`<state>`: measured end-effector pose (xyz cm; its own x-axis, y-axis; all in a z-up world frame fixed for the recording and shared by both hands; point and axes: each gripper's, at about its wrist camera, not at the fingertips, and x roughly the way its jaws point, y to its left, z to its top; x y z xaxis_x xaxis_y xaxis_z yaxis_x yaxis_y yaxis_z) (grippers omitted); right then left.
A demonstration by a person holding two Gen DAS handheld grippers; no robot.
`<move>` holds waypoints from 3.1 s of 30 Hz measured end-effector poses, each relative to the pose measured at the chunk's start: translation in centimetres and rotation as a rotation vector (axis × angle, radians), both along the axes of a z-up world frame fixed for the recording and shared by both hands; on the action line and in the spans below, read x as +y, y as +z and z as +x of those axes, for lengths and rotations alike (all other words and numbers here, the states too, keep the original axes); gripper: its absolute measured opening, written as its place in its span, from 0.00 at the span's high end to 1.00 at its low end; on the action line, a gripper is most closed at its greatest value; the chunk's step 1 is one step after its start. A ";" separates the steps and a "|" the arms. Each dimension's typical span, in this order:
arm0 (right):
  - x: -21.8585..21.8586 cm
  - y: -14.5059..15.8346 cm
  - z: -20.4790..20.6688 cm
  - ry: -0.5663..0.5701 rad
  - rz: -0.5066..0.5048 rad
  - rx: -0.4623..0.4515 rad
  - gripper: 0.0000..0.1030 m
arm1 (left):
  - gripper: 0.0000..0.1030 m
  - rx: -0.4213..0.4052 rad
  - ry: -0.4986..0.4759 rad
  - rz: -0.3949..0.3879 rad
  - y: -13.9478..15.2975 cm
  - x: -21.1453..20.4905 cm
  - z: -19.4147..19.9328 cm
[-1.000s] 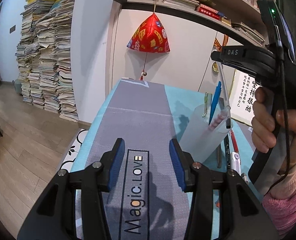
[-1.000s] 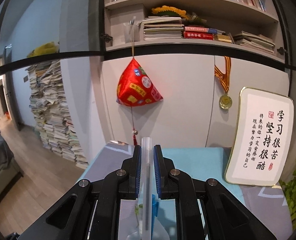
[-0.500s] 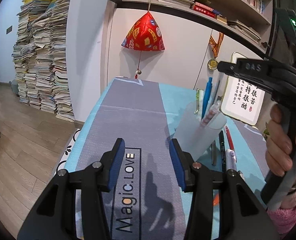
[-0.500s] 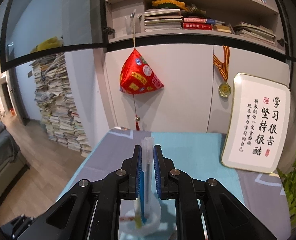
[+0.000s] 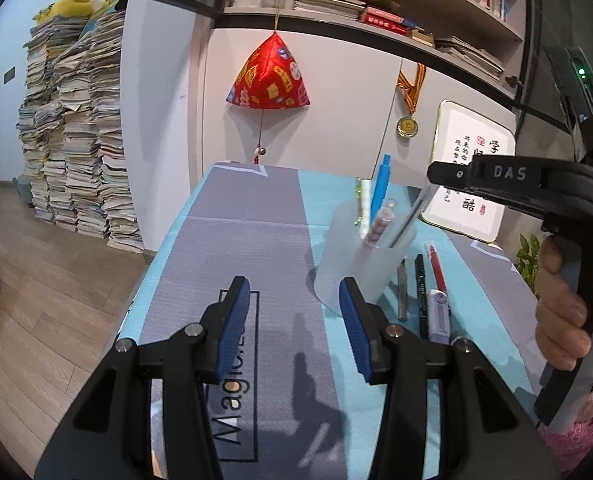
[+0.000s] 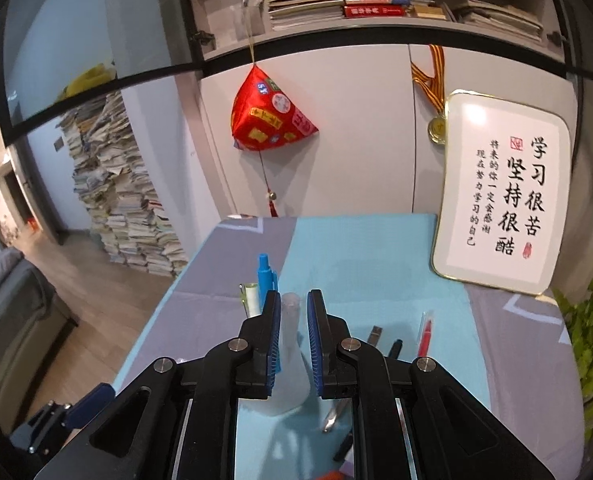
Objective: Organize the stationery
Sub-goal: 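Carry the clear pen to the cup and lower it in with the right tool, then grasp the red gel pen with the right tool while the left tool grasps the black marker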
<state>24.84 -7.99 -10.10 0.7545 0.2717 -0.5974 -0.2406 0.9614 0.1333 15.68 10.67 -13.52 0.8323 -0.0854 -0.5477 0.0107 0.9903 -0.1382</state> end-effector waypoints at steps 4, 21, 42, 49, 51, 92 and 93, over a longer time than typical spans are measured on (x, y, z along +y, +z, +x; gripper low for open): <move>-1.5 0.9 -1.0 -0.018 0.007 -0.025 0.87 | 0.52 -0.006 -0.011 0.006 0.2 -0.8 -0.4; -9.7 -3.9 0.4 -0.161 -0.019 0.223 0.87 | 0.52 0.047 -0.144 0.079 -0.6 -7.0 -0.2; -9.8 -10.6 7.2 -0.183 -0.004 0.491 0.81 | 0.52 0.130 -0.212 0.119 -2.9 -10.5 2.5; -9.1 -10.8 7.5 -0.170 -0.045 0.460 0.81 | 0.52 0.149 -0.226 0.115 -3.4 -11.0 3.2; -8.6 -10.8 7.5 -0.155 -0.077 0.446 0.81 | 0.52 0.154 -0.228 0.119 -3.5 -11.3 3.4; -18.9 -10.5 -2.4 -0.103 0.104 0.502 0.90 | 0.84 0.324 -0.312 0.228 -6.8 -18.9 16.0; -18.9 -10.6 -2.4 -0.104 0.102 0.501 0.90 | 0.89 0.324 -0.310 0.224 -6.8 -18.9 16.0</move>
<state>22.43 -26.93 -20.65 0.4088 0.2862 -0.8666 -0.0267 0.9529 0.3021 31.73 -8.23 -20.37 0.5705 -0.1521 -0.8071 0.3007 0.9531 0.0330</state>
